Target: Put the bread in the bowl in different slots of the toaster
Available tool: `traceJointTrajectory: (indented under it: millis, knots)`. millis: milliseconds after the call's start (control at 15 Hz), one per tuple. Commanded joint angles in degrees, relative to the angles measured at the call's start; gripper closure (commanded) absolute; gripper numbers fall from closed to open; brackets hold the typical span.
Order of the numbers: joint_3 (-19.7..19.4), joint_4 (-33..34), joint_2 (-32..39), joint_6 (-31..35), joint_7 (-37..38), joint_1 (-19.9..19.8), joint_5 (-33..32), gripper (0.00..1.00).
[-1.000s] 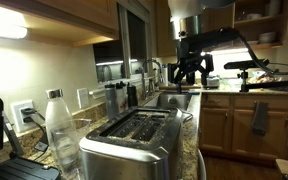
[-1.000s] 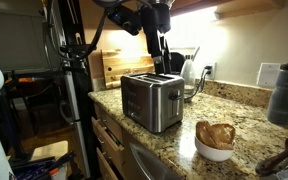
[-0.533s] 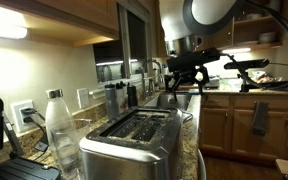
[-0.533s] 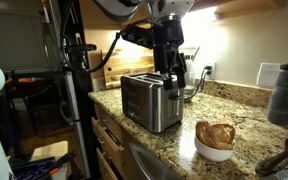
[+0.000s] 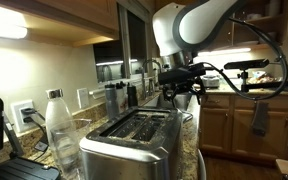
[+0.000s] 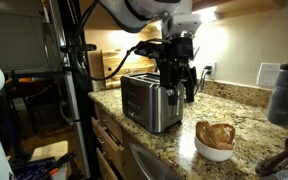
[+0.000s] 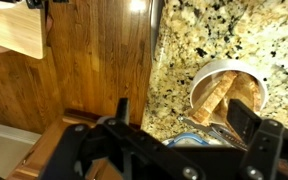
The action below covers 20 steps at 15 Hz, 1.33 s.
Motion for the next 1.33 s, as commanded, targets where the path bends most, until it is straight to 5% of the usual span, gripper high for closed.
traceJointTrajectory:
  millis: [0, 1267]
  knots:
    - [-2.2, 1.0, 2.2, 1.0, 4.0, 1.7, -0.5, 0.0]
    - [-7.2, 6.3, 10.7, 2.2, 15.4, 3.7, -2.2, 0.0]
